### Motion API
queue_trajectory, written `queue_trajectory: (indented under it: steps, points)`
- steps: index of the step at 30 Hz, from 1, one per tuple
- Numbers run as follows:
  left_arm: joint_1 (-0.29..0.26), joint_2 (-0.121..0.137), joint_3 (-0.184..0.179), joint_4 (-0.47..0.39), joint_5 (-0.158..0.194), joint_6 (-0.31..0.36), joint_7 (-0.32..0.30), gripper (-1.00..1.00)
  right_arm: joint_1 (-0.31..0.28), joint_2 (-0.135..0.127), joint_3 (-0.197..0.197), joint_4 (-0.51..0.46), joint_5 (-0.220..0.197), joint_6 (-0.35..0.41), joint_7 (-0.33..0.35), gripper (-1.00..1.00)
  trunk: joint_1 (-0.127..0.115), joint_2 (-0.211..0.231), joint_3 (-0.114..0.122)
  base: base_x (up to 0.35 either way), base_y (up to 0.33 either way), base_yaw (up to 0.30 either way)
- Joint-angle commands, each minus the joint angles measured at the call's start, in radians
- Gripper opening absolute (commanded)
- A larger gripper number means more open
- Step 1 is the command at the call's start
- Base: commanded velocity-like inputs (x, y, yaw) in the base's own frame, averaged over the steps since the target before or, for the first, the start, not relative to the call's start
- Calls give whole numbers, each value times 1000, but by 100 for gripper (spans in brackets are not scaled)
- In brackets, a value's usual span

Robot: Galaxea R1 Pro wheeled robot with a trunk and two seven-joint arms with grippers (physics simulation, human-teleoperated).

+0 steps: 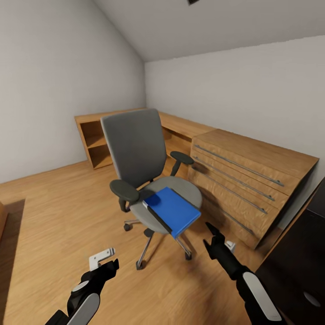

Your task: In the bedroom, organize the workspace by keeping the computer under the desk, ensuring the monitor is on the desk, placing the keyboard on the desk next to the monitor, placing the mouse on the desk next to the keyboard, moving the folder from the swivel chair onto the desk next to the mouse, stacking the notebook on top of the folder with the pen on top of the notebook, and positioning the swivel chair next to the desk.

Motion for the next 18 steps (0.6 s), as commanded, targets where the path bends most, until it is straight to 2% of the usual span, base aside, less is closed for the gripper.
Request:
queue_trajectory:
  steps: [1,5,18]
  points:
    - [-1,1,-2,-1,4,3,7,100,0,-1,-2,1,-25,15,-3,100,4,-8,-4,0,0,0]
    - [-1,1,-2,-1,4,3,7,100,0,0,-2,1,-47,26,-4,100,19,-36,-17,0,0,0]
    - [-1,1,-2,-1,5,3,7,100,-1,-4,-3,1,-50,42,-2,100,69,-127,-57,0,0,0]
